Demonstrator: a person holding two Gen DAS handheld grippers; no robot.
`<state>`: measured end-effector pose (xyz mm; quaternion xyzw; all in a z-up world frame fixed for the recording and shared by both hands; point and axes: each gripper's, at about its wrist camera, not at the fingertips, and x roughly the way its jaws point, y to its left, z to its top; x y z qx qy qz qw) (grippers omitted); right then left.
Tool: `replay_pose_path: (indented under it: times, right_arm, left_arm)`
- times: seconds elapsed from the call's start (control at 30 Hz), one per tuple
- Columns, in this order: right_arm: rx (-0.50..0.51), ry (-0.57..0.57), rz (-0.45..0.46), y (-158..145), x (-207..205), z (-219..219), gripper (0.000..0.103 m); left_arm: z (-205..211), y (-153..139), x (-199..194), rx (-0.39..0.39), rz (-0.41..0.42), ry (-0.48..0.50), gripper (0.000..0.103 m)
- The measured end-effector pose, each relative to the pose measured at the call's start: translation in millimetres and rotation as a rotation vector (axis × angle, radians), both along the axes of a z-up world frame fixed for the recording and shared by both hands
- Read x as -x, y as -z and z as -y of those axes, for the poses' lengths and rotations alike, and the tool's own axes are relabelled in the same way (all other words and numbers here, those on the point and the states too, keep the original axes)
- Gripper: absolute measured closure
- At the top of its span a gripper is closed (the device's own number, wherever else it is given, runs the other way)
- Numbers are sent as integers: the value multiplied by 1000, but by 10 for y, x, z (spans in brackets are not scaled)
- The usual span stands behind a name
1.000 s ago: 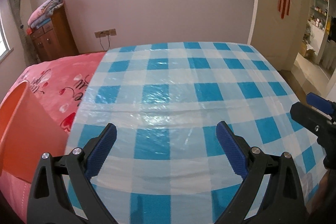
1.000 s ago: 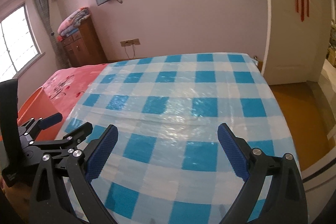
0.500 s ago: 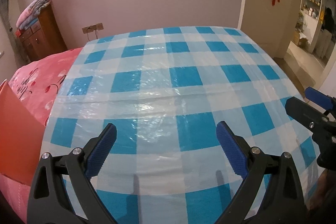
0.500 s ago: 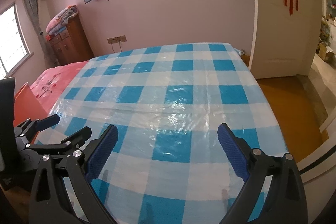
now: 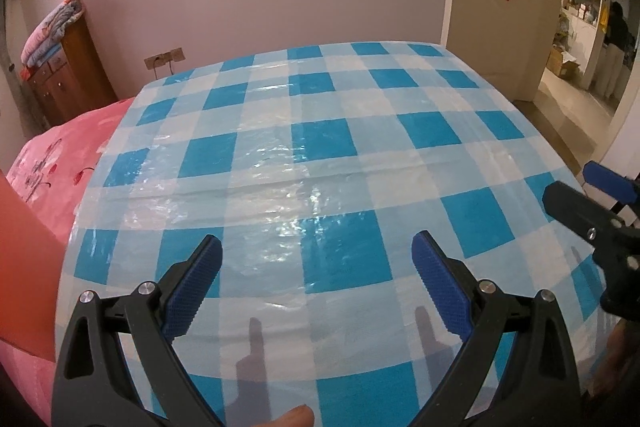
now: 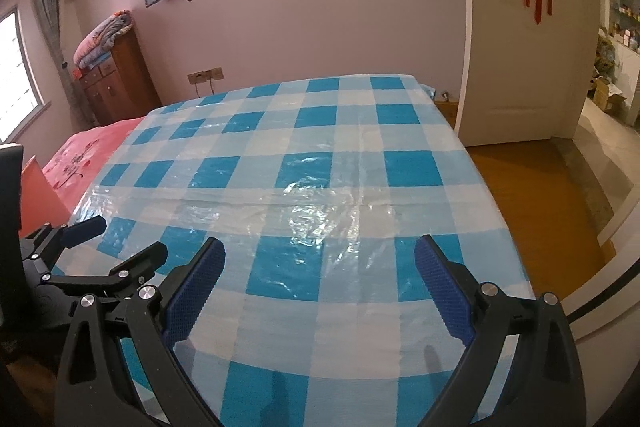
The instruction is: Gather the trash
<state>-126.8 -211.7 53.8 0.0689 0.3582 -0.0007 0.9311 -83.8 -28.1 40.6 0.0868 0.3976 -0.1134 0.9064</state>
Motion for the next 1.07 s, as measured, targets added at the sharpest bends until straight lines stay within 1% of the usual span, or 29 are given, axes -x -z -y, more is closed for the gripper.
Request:
replay_pose_path:
  times: [0.37, 0.53, 0.7, 0.8, 0.87, 0.9, 1.07]
  right_arm:
    - [-10, 17, -11, 74, -4, 115, 8]
    - [-13, 24, -31, 132, -41, 160, 8]
    - [-9, 29, -64, 219, -133, 185, 8]
    - [-2, 35, -98, 285, -216, 183, 8]
    - [6, 42, -128, 347, -286, 179, 8]
    - [7, 43, -145, 382, -323, 180, 8]
    - [11, 45, -191, 503, -442, 145, 8]
  left_arm:
    - [57, 101, -82, 11, -42, -14, 7]
    - [43, 174, -146, 51, -74, -18, 7]
    - [38, 303, -253, 70, -141, -44, 7]
    - [110, 346, -278, 19, -132, -59, 7]
    - [146, 364, -293, 1, -126, -74, 6]
    - [159, 371, -293, -2, -121, -79, 4]
    - [181, 369, -282, 1, -98, -97, 4]
